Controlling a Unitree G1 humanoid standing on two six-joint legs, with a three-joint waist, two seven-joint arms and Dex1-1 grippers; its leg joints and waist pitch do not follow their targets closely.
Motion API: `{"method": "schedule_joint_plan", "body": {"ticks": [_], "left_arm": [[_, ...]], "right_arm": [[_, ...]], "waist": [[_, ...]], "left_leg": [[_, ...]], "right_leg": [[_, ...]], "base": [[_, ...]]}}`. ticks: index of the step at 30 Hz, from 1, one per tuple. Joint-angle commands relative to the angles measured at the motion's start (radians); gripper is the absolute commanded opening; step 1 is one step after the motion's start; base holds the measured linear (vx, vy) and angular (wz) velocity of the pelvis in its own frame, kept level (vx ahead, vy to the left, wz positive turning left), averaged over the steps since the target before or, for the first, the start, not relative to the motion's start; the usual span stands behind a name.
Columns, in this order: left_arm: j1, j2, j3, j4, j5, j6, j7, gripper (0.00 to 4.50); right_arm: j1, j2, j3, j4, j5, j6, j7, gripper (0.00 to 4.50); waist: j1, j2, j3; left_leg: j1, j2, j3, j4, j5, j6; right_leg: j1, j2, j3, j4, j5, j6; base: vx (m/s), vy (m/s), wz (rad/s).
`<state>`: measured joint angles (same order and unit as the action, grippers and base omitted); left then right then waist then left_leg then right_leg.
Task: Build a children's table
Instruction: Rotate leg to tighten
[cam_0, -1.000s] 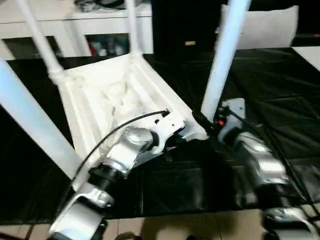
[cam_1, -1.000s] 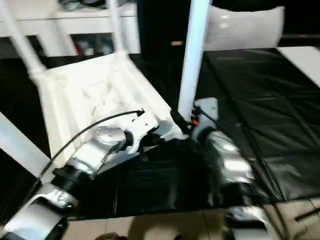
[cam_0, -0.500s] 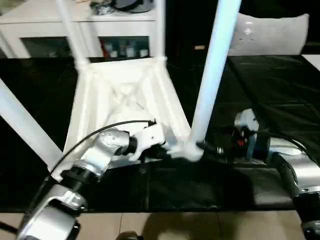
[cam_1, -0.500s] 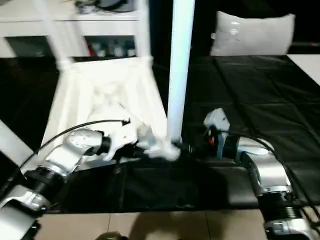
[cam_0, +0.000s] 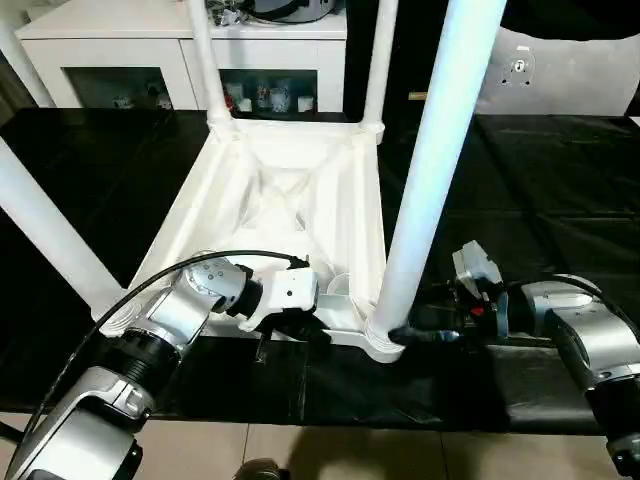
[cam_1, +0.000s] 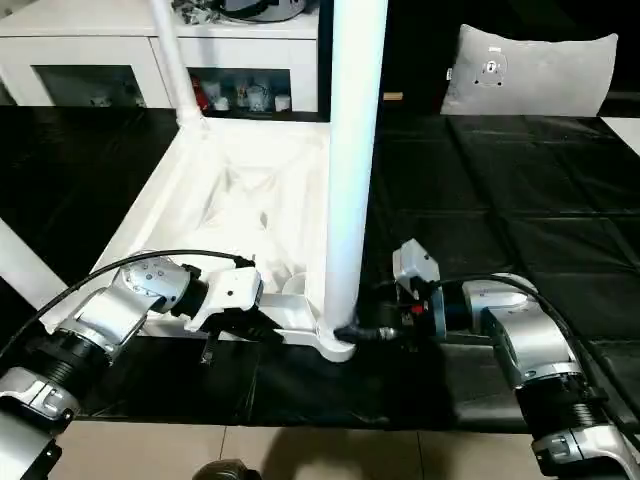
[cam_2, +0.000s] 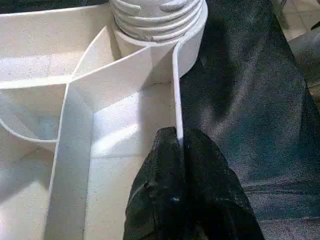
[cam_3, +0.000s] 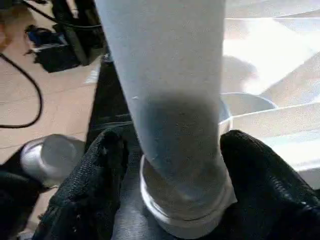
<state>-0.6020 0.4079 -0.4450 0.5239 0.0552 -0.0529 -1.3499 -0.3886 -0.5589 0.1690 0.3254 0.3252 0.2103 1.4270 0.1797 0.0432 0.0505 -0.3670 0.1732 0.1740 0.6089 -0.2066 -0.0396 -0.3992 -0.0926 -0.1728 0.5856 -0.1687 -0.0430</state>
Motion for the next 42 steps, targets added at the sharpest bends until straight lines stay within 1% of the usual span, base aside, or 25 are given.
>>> {"method": "schedule_joint_plan", "body": {"ticks": [1,3,7,9,17,23,24,25,26,27,28,29,30,31,32,33,34,35,36,37,38,39,40,41,42], "left_arm": [[-0.015,-0.002,-0.049,0.001,0.027,-0.024,-0.046,0.0],[-0.016,-0.001,-0.048,0.006,0.027,-0.031,-0.048,0.0],[-0.012,0.001,-0.049,0.007,0.027,-0.034,-0.05,0.0],[-0.011,0.001,-0.049,0.007,0.027,-0.033,-0.051,0.0],[-0.005,0.001,-0.047,0.008,0.027,-0.028,-0.05,0.0],[0.006,-0.024,-0.021,-0.013,0.026,0.086,0.021,0.0],[0.007,-0.028,-0.017,-0.016,0.027,0.103,0.035,0.0],[0.009,-0.042,-0.007,-0.025,0.028,0.147,0.071,0.0],[0.013,-0.074,0.011,-0.04,0.027,0.222,0.135,0.0],[0.012,-0.082,0.014,-0.041,0.027,0.235,0.147,0.0],[0.01,-0.101,0.023,-0.041,0.025,0.266,0.178,0.0],[0.007,-0.121,0.033,-0.038,0.023,0.294,0.209,0.0],[-0.002,-0.156,0.047,-0.025,0.022,0.332,0.261,0.0],[-0.009,-0.18,0.057,-0.014,0.021,0.356,0.298,0.0],[-0.019,-0.207,0.067,-0.001,0.021,0.378,0.338,0.0],[-0.032,-0.243,0.083,0.019,0.025,0.405,0.4,0.0],[-0.032,-0.243,0.083,0.019,0.025,0.405,0.4,0.0],[-0.044,-0.273,0.099,0.035,0.024,0.421,0.449,0.0],[-0.078,-0.334,0.136,0.081,0.016,0.432,0.556,0.0],[-0.086,-0.349,0.147,0.091,0.016,0.434,0.585,0.0],[-0.092,-0.363,0.158,0.096,0.018,0.44,0.611,0.0],[-0.094,-0.371,0.161,0.094,0.021,0.442,0.617,0.0],[-0.094,-0.373,0.158,0.088,0.025,0.44,0.612,0.0],[-0.089,-0.366,0.146,0.079,0.037,0.429,0.594,0.0],[-0.084,-0.355,0.135,0.073,0.048,0.42,0.578,0.0]], "right_arm": [[-0.016,-0.001,0.01,-0.001,0.017,0.006,0.019,2.76],[-0.015,0.0,0.01,0.0,0.023,0.007,0.028,2.5],[-0.014,0.002,0.009,0.002,0.026,0.009,0.034,2.4],[-0.011,0.005,0.01,0.0,0.028,0.017,0.036,2.09],[0.006,0.012,0.013,-0.018,0.033,0.044,0.04,1.95],[0.045,0.049,-0.016,-0.062,0.067,0.082,-0.032,1.95],[0.049,0.058,-0.023,-0.066,0.068,0.086,-0.054,1.95],[0.048,0.089,-0.037,-0.058,0.052,0.095,-0.136,1.95],[0.032,0.158,-0.062,-0.013,-0.006,0.082,-0.319,1.95],[0.027,0.169,-0.067,-0.005,-0.014,0.082,-0.349,1.95],[0.016,0.196,-0.078,0.016,-0.033,0.084,-0.422,1.95],[0.004,0.221,-0.089,0.036,-0.05,0.086,-0.49,1.94],[-0.013,0.254,-0.103,0.062,-0.07,0.089,-0.579,1.94],[-0.024,0.278,-0.115,0.079,-0.08,0.096,-0.64,1.93],[-0.037,0.303,-0.129,0.095,-0.087,0.111,-0.703,1.93],[-0.052,0.331,-0.142,0.113,-0.106,0.118,-0.787,1.93],[-0.052,0.331,-0.142,0.113,-0.106,0.118,-0.787,1.92],[-0.064,0.353,-0.156,0.125,-0.118,0.126,-0.855,1.92],[-0.094,0.395,-0.204,0.166,-0.105,0.127,-0.968,1.92],[-0.101,0.406,-0.219,0.176,-0.096,0.121,-0.987,1.92],[-0.106,0.417,-0.233,0.183,-0.09,0.117,-1.005,1.92],[-0.107,0.424,-0.238,0.184,-0.088,0.111,-1.006,2.27],[-0.105,0.427,-0.239,0.179,-0.095,0.096,-1.01,2.27],[-0.1,0.428,-0.244,0.168,-0.091,0.084,-1.001,2.61],[-0.092,0.424,-0.245,0.157,-0.087,0.067,-0.982,2.64]], "waist": [[-0.004,-0.019,-0.078],[-0.001,-0.019,-0.079],[0.002,-0.018,-0.08],[0.006,-0.018,-0.08],[0.008,-0.017,-0.08],[0.011,-0.016,-0.079],[0.008,-0.017,-0.078],[0.008,-0.013,-0.077],[0.001,-0.012,-0.071],[-0.005,-0.014,-0.066],[-0.018,-0.017,-0.062],[-0.036,-0.015,-0.057],[-0.058,-0.008,-0.05],[-0.072,-0.003,-0.05],[-0.098,0.002,-0.049],[-0.118,0.015,-0.051],[-0.124,0.02,-0.05],[-0.121,0.026,-0.047],[-0.123,0.004,-0.028],[-0.122,-0.024,-0.031],[-0.115,-0.048,-0.011],[-0.102,-0.055,-0.048],[-0.088,-0.03,-0.046],[-0.082,-0.025,-0.066],[-0.084,-0.016,-0.068]], "left_leg": [[0.005,0.079,-0.026,-0.064,-0.096,0.094],[0.006,0.078,-0.026,-0.064,-0.091,0.093],[0.006,0.079,-0.025,-0.063,-0.084,0.095],[0.006,0.079,-0.025,-0.062,-0.083,0.094],[0.007,0.079,-0.026,-0.063,-0.087,0.089],[0.008,0.08,-0.026,-0.063,-0.088,0.086],[0.006,0.079,-0.026,-0.064,-0.092,0.084],[0.008,0.076,-0.026,-0.065,-0.108,0.077],[0.01,0.077,-0.025,-0.069,-0.131,0.059],[0.011,0.071,-0.026,-0.07,-0.147,0.045],[0.014,0.059,-0.027,-0.069,-0.185,0.021],[0.019,0.055,-0.028,-0.067,-0.221,0.006],[0.033,0.055,-0.03,-0.064,-0.285,-0.002],[0.042,0.062,-0.034,-0.063,-0.325,-0.007],[0.044,0.071,-0.044,-0.067,-0.39,-0.01],[0.037,0.107,-0.061,-0.093,-0.492,-0.007],[0.021,0.131,-0.074,-0.116,-0.547,-0.012],[0.009,0.158,-0.087,-0.15,-0.623,-0.02],[0.04,0.139,-0.049,-0.184,-0.758,-0.062],[0.069,0.081,-0.044,-0.129,-0.709,-0.077],[0.184,-0.048,0.015,0.112,-0.35,-0.034],[0.018,-0.023,-0.014,0.033,-0.198,0.033],[0.008,0.004,-0.033,-0.002,-0.159,0.035],[0.026,0.023,-0.041,-0.047,-0.118,0.042],[0.023,0.04,-0.049,-0.057,-0.096,0.041]], "right_leg": [[0.063,-0.097,0.082,-0.07,-0.272,-0.096],[0.062,-0.097,0.082,-0.068,-0.27,-0.096],[0.062,-0.097,0.082,-0.067,-0.258,-0.099],[0.061,-0.096,0.082,-0.067,-0.258,-0.099],[0.061,-0.096,0.081,-0.068,-0.266,-0.095],[0.061,-0.097,0.082,-0.069,-0.265,-0.097],[0.062,-0.097,0.081,-0.069,-0.274,-0.096],[0.061,-0.098,0.079,-0.076,-0.313,-0.085],[0.056,-0.097,0.078,-0.085,-0.364,-0.076],[0.055,-0.097,0.073,-0.094,-0.409,-0.063],[0.06,-0.098,0.062,-0.11,-0.51,-0.025],[0.06,-0.098,0.05,-0.124,-0.579,0.009],[0.055,-0.091,0.029,-0.145,-0.638,0.042],[0.056,-0.09,0.017,-0.153,-0.645,0.05],[0.066,-0.085,0.002,-0.158,-0.627,0.065],[0.089,-0.08,0.004,-0.13,-0.544,0.058],[0.105,-0.078,0.017,-0.09,-0.478,0.047],[0.117,-0.07,0.039,-0.026,-0.406,0.034],[0.078,-0.056,0.101,0.029,-0.287,-0.034],[0.053,-0.068,0.096,-0.062,-0.51,-0.009],[-0.106,-0.1,0.036,-0.251,-1.063,0.101],[0.091,-0.159,0.093,-0.156,-0.972,0.123],[0.111,-0.167,0.089,-0.148,-0.895,0.127],[0.074,-0.099,0.069,-0.126,-0.679,0.125],[0.079,-0.094,0.067,-0.115,-0.547,0.092]], "base": [[0.0,0.0,0.0],[0.0,0.0,0.0],[0.0,0.0,0.0],[0.0,0.0,0.0],[0.0,0.0,0.0],[0.0,0.0,0.0],[0.0,0.0,0.0],[0.0,0.0,0.0],[0.0,0.0,0.0],[0.0,0.0,0.0],[0.0,0.0,0.0],[0.0,0.0,0.0],[0.0,0.0,0.0],[0.0,0.0,0.0],[0.0,0.0,0.0],[0.0,0.0,0.0],[-0.059,0.025,-0.06],[-0.059,0.025,-0.06],[0.0,0.0,0.0],[0.0,0.0,0.0],[0.0,0.0,0.0],[0.086,-0.023,-0.2],[0.081,0.018,-0.27],[0.081,0.018,-0.27],[0.0,0.0,0.0]]}}
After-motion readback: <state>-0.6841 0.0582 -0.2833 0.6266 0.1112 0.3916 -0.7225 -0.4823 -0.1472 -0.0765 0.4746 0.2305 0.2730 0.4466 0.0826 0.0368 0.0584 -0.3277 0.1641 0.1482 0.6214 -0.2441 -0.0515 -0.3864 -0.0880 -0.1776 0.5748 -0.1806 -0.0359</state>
